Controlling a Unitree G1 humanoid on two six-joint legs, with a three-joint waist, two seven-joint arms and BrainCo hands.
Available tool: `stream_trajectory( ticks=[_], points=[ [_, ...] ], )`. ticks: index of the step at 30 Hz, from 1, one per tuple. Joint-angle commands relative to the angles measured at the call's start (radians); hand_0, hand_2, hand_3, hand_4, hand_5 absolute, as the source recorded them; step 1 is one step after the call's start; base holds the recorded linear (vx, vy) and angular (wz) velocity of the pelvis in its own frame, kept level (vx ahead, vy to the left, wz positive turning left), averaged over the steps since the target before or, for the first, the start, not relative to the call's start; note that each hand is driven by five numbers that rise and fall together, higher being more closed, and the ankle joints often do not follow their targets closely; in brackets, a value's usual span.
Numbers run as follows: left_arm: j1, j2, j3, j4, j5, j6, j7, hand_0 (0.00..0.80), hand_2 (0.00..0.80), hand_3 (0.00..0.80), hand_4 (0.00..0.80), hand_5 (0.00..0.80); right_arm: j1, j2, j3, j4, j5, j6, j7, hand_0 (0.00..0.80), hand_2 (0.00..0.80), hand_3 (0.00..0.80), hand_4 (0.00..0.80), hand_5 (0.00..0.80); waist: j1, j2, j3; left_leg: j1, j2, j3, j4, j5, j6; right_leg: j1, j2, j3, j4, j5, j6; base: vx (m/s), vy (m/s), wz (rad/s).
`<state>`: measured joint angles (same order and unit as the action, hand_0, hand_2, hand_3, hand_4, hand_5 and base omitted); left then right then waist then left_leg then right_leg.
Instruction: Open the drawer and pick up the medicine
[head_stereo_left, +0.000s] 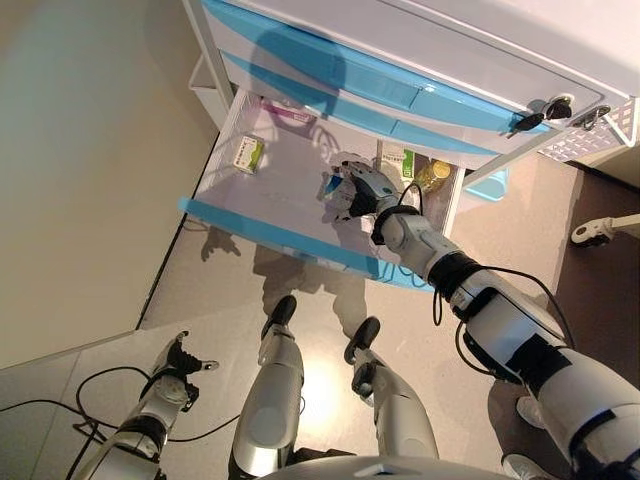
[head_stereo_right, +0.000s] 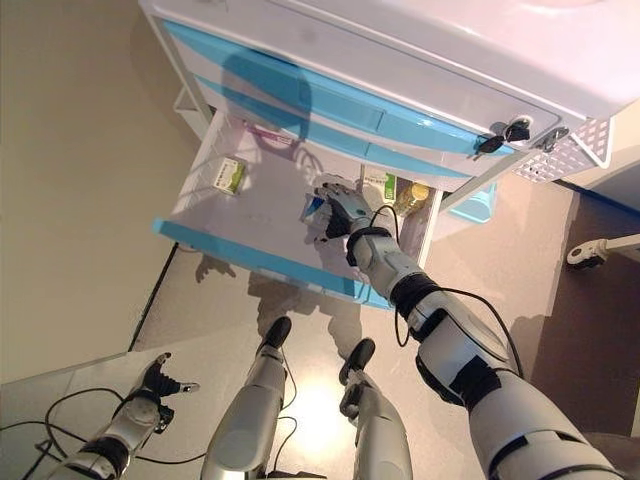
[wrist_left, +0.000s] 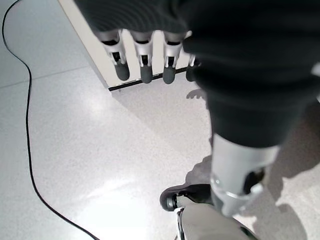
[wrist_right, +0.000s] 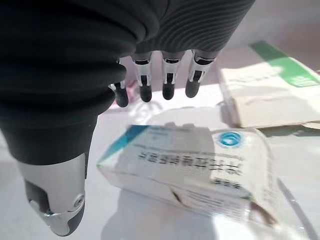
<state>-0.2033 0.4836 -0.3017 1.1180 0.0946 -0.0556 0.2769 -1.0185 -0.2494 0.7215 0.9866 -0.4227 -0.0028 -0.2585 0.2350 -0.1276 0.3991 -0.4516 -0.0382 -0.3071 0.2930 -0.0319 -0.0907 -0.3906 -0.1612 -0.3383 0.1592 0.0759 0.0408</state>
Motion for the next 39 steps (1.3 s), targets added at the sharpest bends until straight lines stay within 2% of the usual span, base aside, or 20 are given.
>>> stream_trajectory(
  ticks=[1,25,39],
  points=[
    [-0.013,0.017,-0.019,0.035,-0.019,-0.008,0.013,0.0,0.0,0.0,0.0,0.0,-0.072,-0.005,0.009,0.017,-0.034,0.001,-0.03,0.0,0.0,0.0,0.0,0.0,0.005,-0.004,0.013,-0.019,-0.053,0.004,-0.107,0.096,0.074,0.01,-0.018,0.038,0.11,-0.096,0.083,0.0,0.0,0.0],
    [-0.026,0.007,-0.056,0.043,-0.036,-0.003,0.019,0.0,0.0,0.0,0.0,0.0,-0.166,0.053,-0.025,0.183,0.023,0.03,-0.057,0.0,0.0,0.0,0.0,0.0,0.021,0.01,0.015,-0.022,-0.058,0.006,-0.114,0.101,0.078,0.006,-0.02,0.042,0.1,-0.08,0.087,0.0,0.0,0.0],
    [-0.036,0.01,-0.072,0.029,-0.049,-0.003,0.025,0.0,0.0,0.0,0.0,0.0,-0.227,0.034,-0.05,0.239,0.066,0.042,-0.071,0.0,0.0,0.0,0.0,0.0,0.032,0.029,0.023,-0.034,-0.061,0.006,-0.114,0.106,0.079,-0.001,-0.021,0.037,0.094,-0.075,0.089,0.001,0.001,0.0]
  ],
)
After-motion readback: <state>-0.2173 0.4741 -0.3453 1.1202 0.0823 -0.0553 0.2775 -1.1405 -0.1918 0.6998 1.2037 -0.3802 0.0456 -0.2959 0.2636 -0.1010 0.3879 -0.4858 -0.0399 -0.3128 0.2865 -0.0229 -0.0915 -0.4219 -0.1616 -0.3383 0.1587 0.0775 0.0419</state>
